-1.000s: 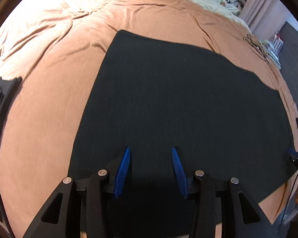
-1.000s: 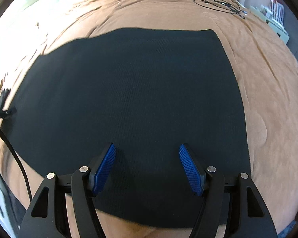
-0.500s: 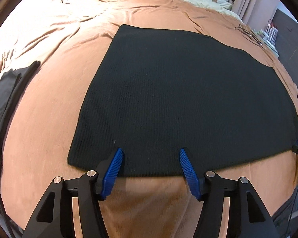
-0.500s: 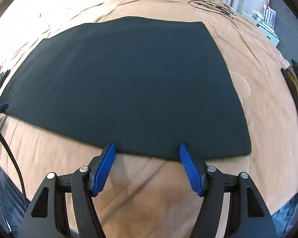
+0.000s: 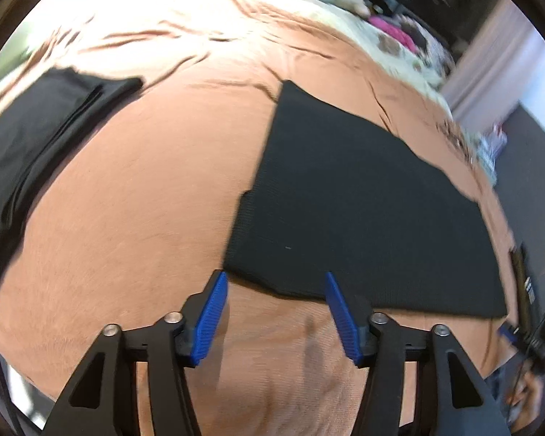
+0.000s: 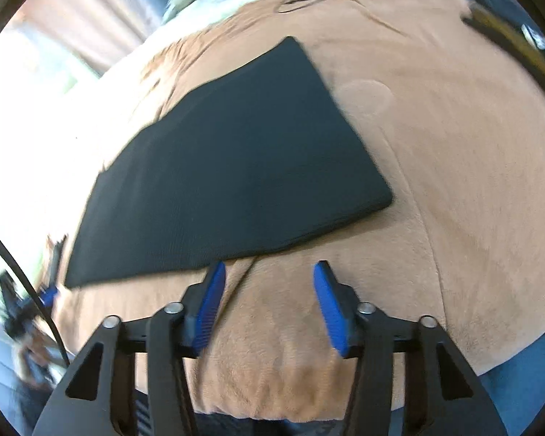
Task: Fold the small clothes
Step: 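Close both tools on the folded shirt's edge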
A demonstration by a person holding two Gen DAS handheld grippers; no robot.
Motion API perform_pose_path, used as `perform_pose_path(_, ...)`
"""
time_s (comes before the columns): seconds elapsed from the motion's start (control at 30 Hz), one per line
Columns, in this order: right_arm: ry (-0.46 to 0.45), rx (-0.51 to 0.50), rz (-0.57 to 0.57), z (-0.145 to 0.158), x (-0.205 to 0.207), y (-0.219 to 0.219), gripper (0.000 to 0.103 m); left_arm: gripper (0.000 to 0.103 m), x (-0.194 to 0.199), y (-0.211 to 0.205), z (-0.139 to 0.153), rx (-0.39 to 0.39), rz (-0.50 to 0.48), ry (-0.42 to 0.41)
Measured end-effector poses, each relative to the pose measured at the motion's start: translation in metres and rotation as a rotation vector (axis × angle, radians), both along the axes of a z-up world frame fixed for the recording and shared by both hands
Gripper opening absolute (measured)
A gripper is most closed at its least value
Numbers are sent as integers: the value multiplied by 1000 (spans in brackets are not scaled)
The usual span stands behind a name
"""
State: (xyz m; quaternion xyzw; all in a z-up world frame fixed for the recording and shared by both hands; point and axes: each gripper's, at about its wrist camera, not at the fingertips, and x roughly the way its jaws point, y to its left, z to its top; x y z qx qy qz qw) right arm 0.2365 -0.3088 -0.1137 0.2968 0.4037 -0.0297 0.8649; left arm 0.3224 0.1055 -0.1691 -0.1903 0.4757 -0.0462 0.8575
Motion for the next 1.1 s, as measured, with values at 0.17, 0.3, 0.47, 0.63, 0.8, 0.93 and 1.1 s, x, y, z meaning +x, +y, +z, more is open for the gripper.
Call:
perform_pose_path(0.17,-43,124,-64,-16,-21,-25,38,53,-1,24,-16,-118,71,25)
perform_pose_path(0.3,-65,209,-99,-30,-26,-37,35,53,5,22,-28,-165,76,39)
perform_pose_path(0.47,-98,257,-116,-45,-21,-48,35,53,11,21,-35,-226,77,30)
perform_pose_path(0.63,-133,278,-136,-54,-19,-52,33,52,14,27,-38,-292,75,-12)
perform_pose_path(0.8,-188,307,-161,-62,-20,-53,33,48,8,30,-43,-436,67,-49)
perform_pose_path(0.93,-247,315,-168,-67,-24,-51,33,48,7,25,-41,-450,62,-39)
perform_pose_path(1.1,-234,286,-168,-80,-24,-44,33,48,6,20,-36,-417,53,-40)
